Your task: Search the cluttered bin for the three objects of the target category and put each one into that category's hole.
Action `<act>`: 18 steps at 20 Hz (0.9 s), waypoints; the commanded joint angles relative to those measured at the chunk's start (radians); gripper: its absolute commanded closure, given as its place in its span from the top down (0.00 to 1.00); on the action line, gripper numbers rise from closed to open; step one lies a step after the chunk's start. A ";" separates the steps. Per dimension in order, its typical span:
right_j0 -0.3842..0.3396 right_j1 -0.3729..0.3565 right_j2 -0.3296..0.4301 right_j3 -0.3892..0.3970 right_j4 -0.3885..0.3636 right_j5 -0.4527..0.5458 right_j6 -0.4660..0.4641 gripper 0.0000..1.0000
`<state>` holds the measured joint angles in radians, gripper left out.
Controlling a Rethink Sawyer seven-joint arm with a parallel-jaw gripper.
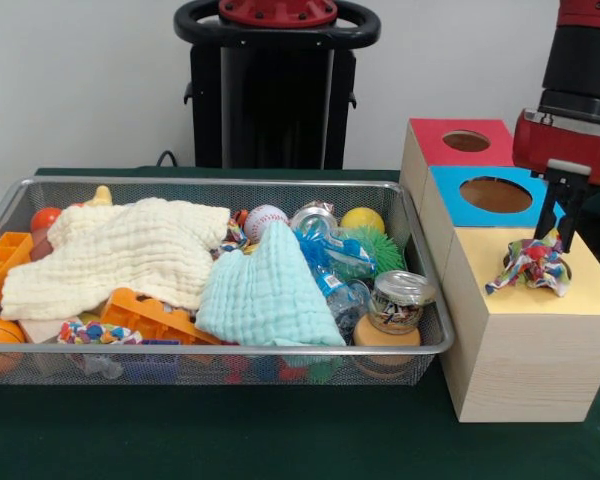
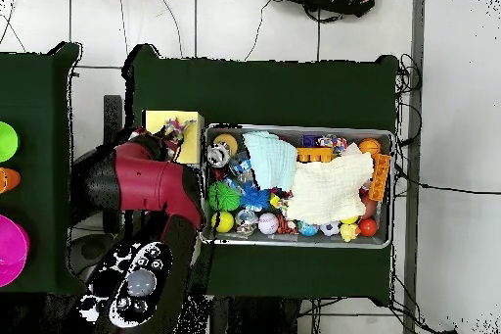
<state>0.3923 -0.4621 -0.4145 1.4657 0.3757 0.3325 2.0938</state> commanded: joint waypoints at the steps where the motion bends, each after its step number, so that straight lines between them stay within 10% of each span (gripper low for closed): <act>1: 0.002 0.033 0.035 0.088 0.039 -0.038 0.256 0.00; 18: -0.011 0.032 0.049 0.106 0.037 -0.079 0.239 0.00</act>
<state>0.4108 -0.4575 -0.4225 1.4657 0.3825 0.3175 2.0938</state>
